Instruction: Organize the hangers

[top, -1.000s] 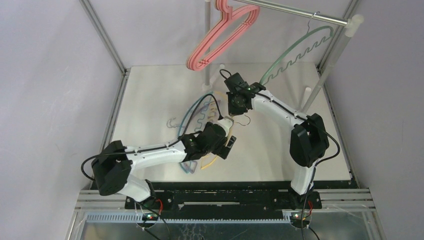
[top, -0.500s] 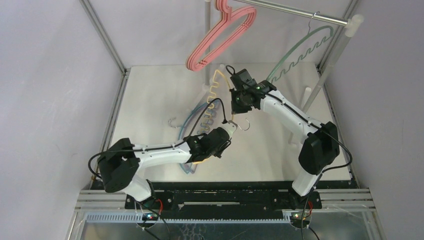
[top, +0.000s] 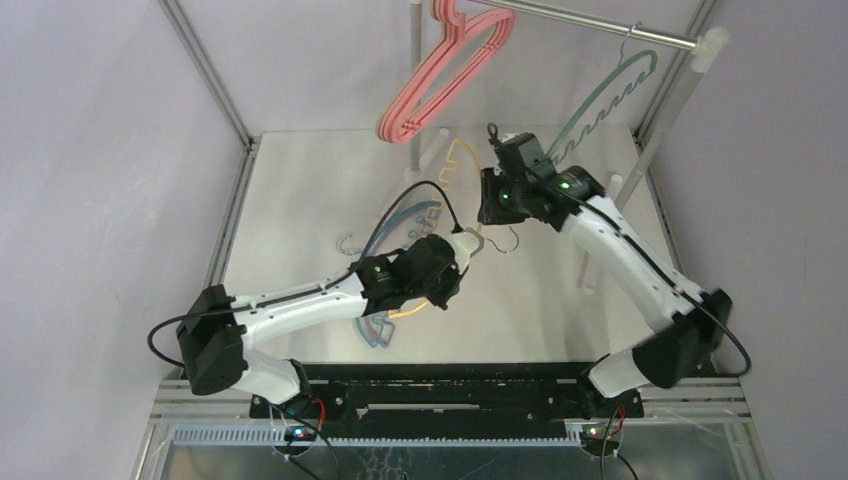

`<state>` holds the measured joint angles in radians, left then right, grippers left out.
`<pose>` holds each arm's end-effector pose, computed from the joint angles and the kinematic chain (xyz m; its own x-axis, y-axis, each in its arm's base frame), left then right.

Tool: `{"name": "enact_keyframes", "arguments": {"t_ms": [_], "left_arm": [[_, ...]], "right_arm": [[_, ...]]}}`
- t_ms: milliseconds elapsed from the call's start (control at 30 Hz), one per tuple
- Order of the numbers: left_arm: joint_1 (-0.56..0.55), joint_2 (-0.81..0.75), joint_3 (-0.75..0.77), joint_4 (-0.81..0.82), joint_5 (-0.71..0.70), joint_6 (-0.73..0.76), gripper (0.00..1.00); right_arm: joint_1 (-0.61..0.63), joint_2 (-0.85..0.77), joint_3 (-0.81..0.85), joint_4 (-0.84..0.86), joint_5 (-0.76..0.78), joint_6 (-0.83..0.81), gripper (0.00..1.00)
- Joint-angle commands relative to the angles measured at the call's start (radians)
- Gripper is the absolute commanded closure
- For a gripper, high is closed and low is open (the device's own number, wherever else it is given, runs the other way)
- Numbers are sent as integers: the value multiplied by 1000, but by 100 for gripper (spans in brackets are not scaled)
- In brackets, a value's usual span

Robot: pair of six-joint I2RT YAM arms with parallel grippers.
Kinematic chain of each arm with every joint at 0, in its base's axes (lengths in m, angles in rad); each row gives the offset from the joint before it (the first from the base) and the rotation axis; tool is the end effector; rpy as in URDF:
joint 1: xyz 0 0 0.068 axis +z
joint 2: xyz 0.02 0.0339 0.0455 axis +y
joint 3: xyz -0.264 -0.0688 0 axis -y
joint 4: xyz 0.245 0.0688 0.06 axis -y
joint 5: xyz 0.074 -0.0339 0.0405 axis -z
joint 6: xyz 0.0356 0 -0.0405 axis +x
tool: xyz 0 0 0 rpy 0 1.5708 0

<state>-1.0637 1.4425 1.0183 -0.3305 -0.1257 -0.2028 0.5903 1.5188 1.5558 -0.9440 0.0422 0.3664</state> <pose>0.1563 -0.2722 0.2543 -0.4916 0.4735 -0.7308 0.7390 0.6708 -0.0626 0.2637 0.1749 0.3599 -0.8024 -0.1068 -0.5871 -0.2646 0.9455 0.1897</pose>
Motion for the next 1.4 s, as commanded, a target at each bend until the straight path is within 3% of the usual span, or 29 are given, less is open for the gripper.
{"name": "enact_keyframes", "arguments": {"t_ms": [0, 67, 100, 267, 667, 833, 1033, 1367], "left_arm": [[42, -55, 83, -60, 103, 9, 100], [55, -54, 95, -68, 135, 10, 100], [59, -54, 103, -76, 142, 13, 100], [68, -64, 160, -122, 203, 31, 100], [144, -27, 315, -179, 395, 10, 100], [192, -6, 385, -162, 472, -28, 100], [243, 73, 590, -178, 543, -64, 100], [280, 255, 962, -121, 689, -222, 100]], "right_arm": [[9, -178, -16, -35, 14, -57, 42], [9, -245, -51, -32, 33, -57, 20], [8, -284, -69, -28, 40, -58, 15], [0, -418, -90, -25, 64, -53, 5], [1, -534, -181, -6, -78, -71, 4], [2, -605, -212, -45, -44, -69, 6], [-3, -710, -205, -91, 53, -84, 7], [-3, -795, -319, 6, -12, -24, 11]]}}
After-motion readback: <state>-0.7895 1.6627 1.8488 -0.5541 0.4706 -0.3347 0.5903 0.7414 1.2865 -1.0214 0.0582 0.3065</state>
